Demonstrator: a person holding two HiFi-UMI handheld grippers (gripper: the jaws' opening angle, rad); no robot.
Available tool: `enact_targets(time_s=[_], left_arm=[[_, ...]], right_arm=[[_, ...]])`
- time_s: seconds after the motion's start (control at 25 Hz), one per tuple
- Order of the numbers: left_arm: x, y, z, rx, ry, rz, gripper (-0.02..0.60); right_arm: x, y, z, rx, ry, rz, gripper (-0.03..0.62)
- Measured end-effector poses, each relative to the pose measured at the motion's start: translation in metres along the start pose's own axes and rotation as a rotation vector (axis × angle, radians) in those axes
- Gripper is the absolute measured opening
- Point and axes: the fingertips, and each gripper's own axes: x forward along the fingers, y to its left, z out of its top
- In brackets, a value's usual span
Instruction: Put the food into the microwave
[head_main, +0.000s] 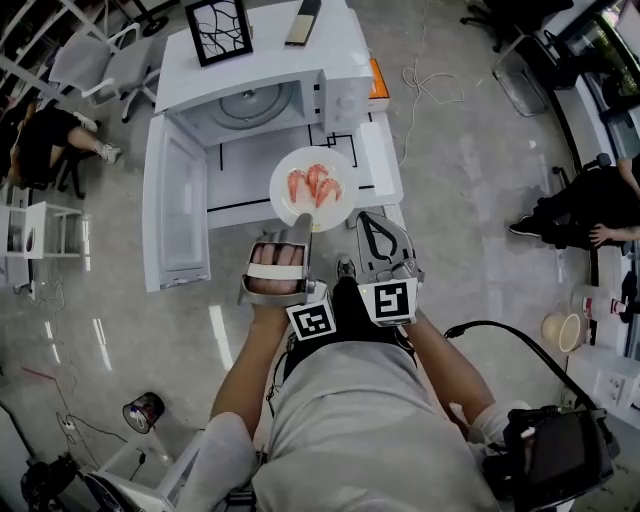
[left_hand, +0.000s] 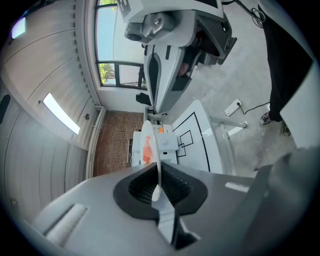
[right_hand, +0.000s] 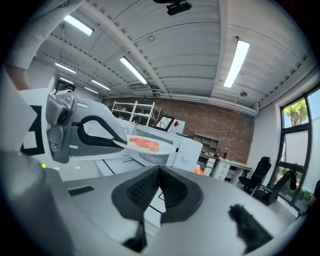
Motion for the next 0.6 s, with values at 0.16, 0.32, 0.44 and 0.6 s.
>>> enact_targets(time_s=[0.16,0.32,0.44,0.6], left_arm=[[0.031,-0.007,-0.017,-0.01,0.049,0.009,0.021],[0.061,-0.024,-0.03,-0.034,0.095,-0.021,0.021],[0.083,-0.032,-0.038,-0.019,0.13,-0.032,0.023],[0.106,-0.043,-0.051,-0.027,0.181,-0.052,0.023]], right_arm=[[0.033,-0.007,-0.004,-0.019,-0.005,0.037,0.01],[0.067,-0.008,-0.013,-0.084,-0.016,0.072,0.011],[0.095,-0.003,-0.016,-0.099,-0.05,0.116,0.01],[0.123,0.003,-0.019,-0.082,-0.077,0.169,0.01]])
